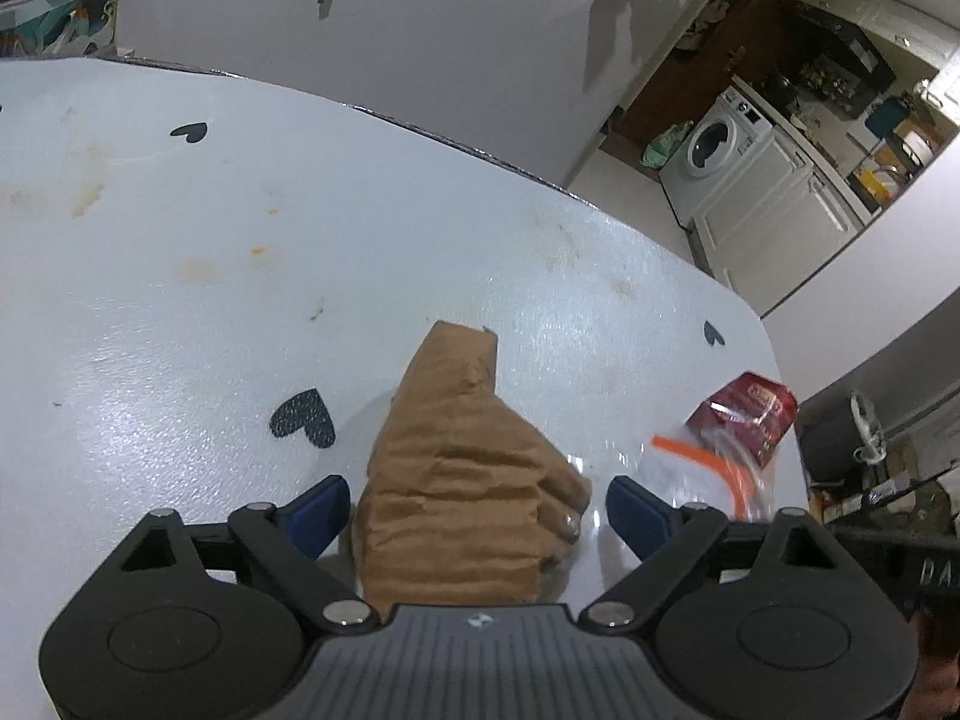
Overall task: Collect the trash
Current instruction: 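Close the left tool on the cardboard while the right tool grasps the clear bag, then lift and carry the cardboard and clear bag over the bin with both tools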
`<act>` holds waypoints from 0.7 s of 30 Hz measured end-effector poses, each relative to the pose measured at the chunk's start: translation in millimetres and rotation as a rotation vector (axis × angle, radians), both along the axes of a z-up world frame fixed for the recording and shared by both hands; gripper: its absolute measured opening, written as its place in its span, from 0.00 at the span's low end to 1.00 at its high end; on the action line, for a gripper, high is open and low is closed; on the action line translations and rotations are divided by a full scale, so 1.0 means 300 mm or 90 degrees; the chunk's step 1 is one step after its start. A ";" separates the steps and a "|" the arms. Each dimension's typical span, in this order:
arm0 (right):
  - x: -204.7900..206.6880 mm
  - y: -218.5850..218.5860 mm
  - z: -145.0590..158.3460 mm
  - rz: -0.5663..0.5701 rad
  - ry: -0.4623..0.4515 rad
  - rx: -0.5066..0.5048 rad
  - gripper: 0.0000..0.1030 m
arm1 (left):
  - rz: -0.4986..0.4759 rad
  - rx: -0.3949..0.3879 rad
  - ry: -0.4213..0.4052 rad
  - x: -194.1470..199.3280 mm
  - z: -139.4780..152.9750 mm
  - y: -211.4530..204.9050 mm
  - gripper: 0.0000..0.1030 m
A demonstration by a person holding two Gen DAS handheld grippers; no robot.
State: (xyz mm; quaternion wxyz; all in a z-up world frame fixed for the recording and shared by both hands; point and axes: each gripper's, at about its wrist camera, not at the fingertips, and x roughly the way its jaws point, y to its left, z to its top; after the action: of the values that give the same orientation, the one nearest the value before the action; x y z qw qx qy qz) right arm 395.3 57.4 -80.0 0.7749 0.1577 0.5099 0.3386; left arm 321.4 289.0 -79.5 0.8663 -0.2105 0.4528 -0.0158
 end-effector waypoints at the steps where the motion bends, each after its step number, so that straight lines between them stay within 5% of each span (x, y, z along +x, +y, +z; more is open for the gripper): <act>1: -0.004 0.002 0.002 0.002 -0.001 -0.006 0.13 | 0.000 -0.003 0.001 0.003 0.000 0.001 0.81; 6: -0.031 -0.008 0.016 0.010 -0.012 -0.024 0.12 | 0.000 0.001 0.014 0.007 0.000 -0.009 0.64; 21: -0.160 -0.018 0.118 0.038 -0.085 -0.067 0.10 | -0.002 0.103 -0.002 -0.195 0.141 -0.100 0.55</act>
State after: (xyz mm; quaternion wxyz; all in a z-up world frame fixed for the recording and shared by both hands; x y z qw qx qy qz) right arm 347.4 52.1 -44.5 0.8039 0.0787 0.4789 0.3439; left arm 263.0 259.1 -37.2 0.8810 -0.1391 0.4517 0.0192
